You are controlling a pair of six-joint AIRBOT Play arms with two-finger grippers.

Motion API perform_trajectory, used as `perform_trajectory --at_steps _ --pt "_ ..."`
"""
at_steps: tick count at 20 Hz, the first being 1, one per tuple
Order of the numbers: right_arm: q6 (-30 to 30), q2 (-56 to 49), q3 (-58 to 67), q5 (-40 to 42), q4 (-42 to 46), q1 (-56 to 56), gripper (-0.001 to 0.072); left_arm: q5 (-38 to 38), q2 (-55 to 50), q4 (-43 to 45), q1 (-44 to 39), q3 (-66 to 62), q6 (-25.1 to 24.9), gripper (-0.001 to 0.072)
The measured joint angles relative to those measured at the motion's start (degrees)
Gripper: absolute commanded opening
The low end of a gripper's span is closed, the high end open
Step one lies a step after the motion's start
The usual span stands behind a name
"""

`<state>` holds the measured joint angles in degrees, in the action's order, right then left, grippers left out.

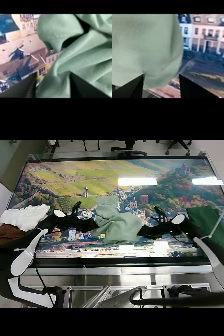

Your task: Fold the shirts.

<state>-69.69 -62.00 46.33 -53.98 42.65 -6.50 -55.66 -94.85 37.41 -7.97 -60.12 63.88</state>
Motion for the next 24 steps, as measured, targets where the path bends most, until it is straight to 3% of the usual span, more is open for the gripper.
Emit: perform_trajectory --at_steps 1,2,3,7,13,19,24 --pt "1.6 -1.4 -0.1 0.6 -2.3 -0.8 0.0415 -0.7 -0.3 -0.5 0.0 -0.4 -0.5 0.0017" --pt "3.7 -2.6 -0.1 1.4 -4.8 -1.4 0.0095 -1.3 -0.4 -0.5 0.0 -0.5 -0.7 0.0017" --pt "5.7 -3.5 -0.2 1.9 -6.7 -1.8 0.0016 -1.6 -0.3 -0.7 0.1 -0.7 -1.0 0.0016" --pt "12.4 -3.7 1.1 1.2 -13.4 -2.4 0.0015 -2.6 3.8 -1.3 0.6 -1.0 -1.4 0.0013" --pt "14.7 6.4 14.4 -8.8 -17.8 1.6 0.0015 -8.5 20.0 -1.3 4.3 -6.1 0.2 0.0013" --pt "14.3 19.5 38.4 -14.7 -17.2 7.9 0.0015 -11.8 38.0 -1.0 5.7 -26.9 5.4 0.0013" --pt "14.2 24.9 55.8 -13.4 -11.2 10.7 0.0015 -10.6 45.1 2.7 5.9 -46.3 8.8 0.0013"
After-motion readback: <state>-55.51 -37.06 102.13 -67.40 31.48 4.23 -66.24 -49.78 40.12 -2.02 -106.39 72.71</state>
